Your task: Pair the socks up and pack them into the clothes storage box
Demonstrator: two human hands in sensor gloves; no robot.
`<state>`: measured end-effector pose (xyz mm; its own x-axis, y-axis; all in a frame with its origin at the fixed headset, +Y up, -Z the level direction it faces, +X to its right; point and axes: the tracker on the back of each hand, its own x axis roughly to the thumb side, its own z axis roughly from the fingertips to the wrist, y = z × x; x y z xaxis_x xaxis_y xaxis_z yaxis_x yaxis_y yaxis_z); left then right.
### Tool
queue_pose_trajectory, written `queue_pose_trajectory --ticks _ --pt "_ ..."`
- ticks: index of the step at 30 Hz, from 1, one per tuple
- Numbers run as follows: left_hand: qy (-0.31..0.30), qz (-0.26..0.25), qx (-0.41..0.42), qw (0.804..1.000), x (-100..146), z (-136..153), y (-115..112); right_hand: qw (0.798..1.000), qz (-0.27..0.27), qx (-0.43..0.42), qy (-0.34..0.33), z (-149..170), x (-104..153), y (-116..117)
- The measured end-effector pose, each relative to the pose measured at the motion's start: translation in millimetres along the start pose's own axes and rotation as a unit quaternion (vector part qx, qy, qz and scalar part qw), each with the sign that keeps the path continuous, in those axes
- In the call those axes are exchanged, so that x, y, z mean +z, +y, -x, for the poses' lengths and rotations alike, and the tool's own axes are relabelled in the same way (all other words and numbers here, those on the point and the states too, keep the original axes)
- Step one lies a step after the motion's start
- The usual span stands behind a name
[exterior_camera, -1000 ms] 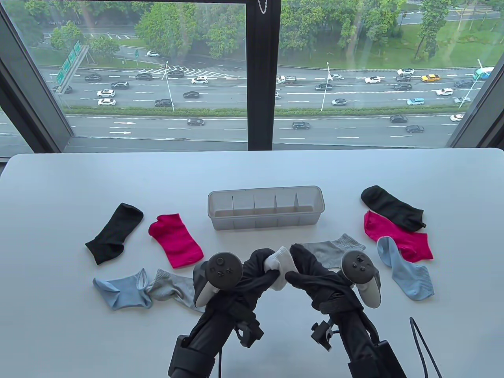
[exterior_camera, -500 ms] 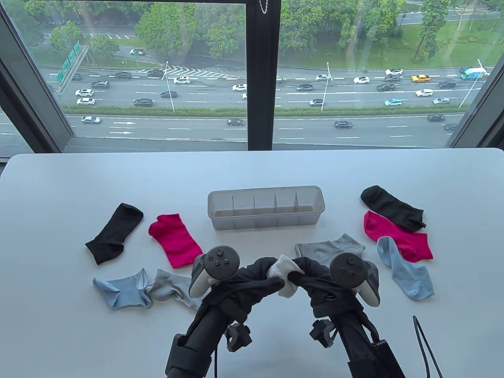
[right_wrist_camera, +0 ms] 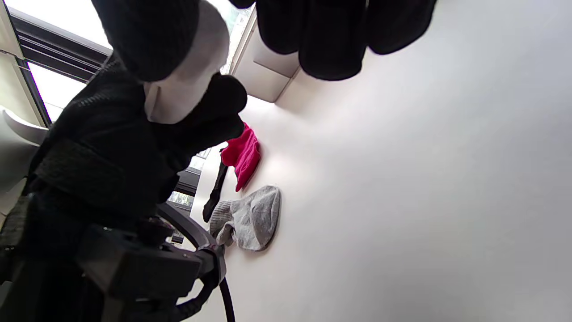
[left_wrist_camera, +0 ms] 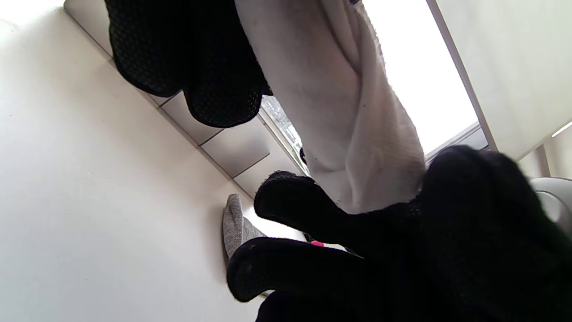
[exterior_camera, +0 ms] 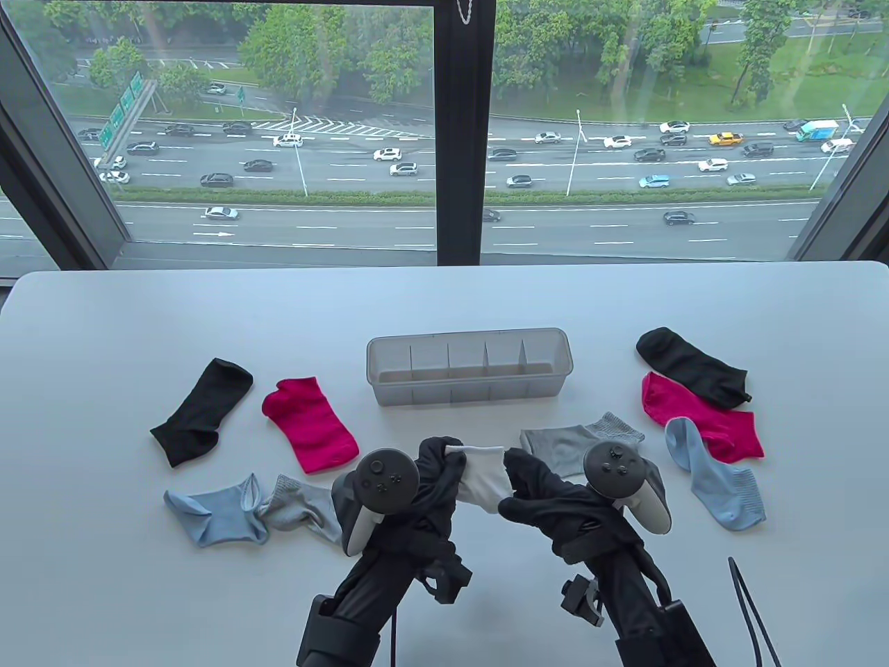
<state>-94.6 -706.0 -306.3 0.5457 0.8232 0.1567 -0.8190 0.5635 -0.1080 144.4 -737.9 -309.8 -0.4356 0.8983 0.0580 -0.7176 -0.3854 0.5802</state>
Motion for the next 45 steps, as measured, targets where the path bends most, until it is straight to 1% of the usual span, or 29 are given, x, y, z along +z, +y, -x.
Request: queue_pose_trajectory --ticks 1,2,3,5,6,8,10,11,12,13,14,15,16,17,18,20,21,24,26,28,30,32,33,36,37,38,40,43,45 --pt "0.004 0.000 0.003 1.000 0 1 0 0.999 0.034 -0.010 -0.004 0 -2 1" --pt "0.003 0.001 -0.001 1.000 0 3 1 0.996 0.085 -0.034 -0.016 0 -2 1" --pt "0.008 0.009 0.003 1.000 -1 6 2 0.991 0.115 -0.057 -0.025 0 -2 1" --pt "0.012 0.036 0.025 0.999 -3 9 2 0.988 0.125 -0.080 -0.031 1 1 -2" --pt "0.011 0.041 0.023 0.999 -2 8 2 0.988 0.129 -0.074 -0.031 1 2 -3" --pt "0.004 0.020 -0.041 0.999 -1 6 3 0.987 0.153 -0.040 -0.028 0 6 -8" --pt "-0.015 -0.001 -0.146 0.989 0 2 3 0.983 0.182 -0.023 -0.022 -3 11 -15" --pt "-0.025 -0.010 -0.199 0.980 0 0 4 0.980 0.197 -0.009 -0.018 -5 14 -19" --pt "-0.027 -0.011 -0.230 0.973 -1 -2 5 0.979 0.206 0.001 -0.015 -7 15 -22" --pt "-0.018 -0.023 -0.286 0.958 -1 -3 9 0.970 0.241 0.033 -0.001 -13 20 -29" --pt "-0.023 -0.025 -0.317 0.948 -2 -3 11 0.964 0.260 0.051 0.005 -16 22 -34" --pt "-0.030 -0.004 -0.339 0.940 -4 -1 12 0.957 0.279 0.074 0.017 -20 23 -41" --pt "-0.025 0.045 -0.356 0.933 -6 1 11 0.948 0.304 0.087 0.034 -25 25 -48" --pt "-0.011 0.099 -0.370 0.924 -7 4 7 0.934 0.336 0.107 0.056 -30 24 -56" --pt "0.006 0.150 -0.388 0.909 -9 6 3 0.922 0.353 0.135 0.078 -37 22 -66" --pt "0.020 0.173 -0.408 0.896 -9 7 -4 0.906 0.367 0.185 0.103 -50 14 -80" --pt "0.016 0.190 -0.408 0.893 -9 7 -9 0.892 0.377 0.221 0.117 -59 6 -90" --pt "0.019 0.221 -0.413 0.883 -7 6 -18 0.869 0.380 0.279 0.152 -74 -18 -105" --pt "0.015 0.231 -0.421 0.877 -7 4 -23 0.851 0.370 0.317 0.195 -79 -41 -112" --pt "0.011 0.238 -0.424 0.874 -6 4 -26 0.832 0.362 0.348 0.235 -79 -57 -114" --pt "0.012 0.242 -0.420 0.874 -7 5 -27 0.811 0.367 0.374 0.261 -76 -75 -113" --pt "0.013 0.241 -0.415 0.877 -7 6 -26 0.801 0.358 0.390 0.278 -72 -89 -111" --pt "0.016 0.242 -0.412 0.878 -8 7 -25 0.794 0.342 0.409 0.292 -69 -99 -109" --pt "0.022 0.242 -0.397 0.885 -8 10 -23 0.775 0.317 0.440 0.325 -60 -117 -106" --pt "0.022 0.242 -0.396 0.886 -8 10 -23 0.774 0.308 0.440 0.335 -56 -121 -106" --pt "0.022 0.242 -0.396 0.886 -8 10 -24 0.782 0.285 0.433 0.346 -51 -125 -105" --pt "0.020 0.242 -0.397 0.885 -8 10 -25 0.796 0.259 0.418 0.353 -42 -127 -104" --pt "0.017 0.244 -0.393 0.886 -8 11 -25 0.821 0.263 0.396 0.317 -38 -119 -104" --pt "0.018 0.245 -0.392 0.886 -8 10 -25 0.828 0.271 0.398 0.287 -43 -108 -107"
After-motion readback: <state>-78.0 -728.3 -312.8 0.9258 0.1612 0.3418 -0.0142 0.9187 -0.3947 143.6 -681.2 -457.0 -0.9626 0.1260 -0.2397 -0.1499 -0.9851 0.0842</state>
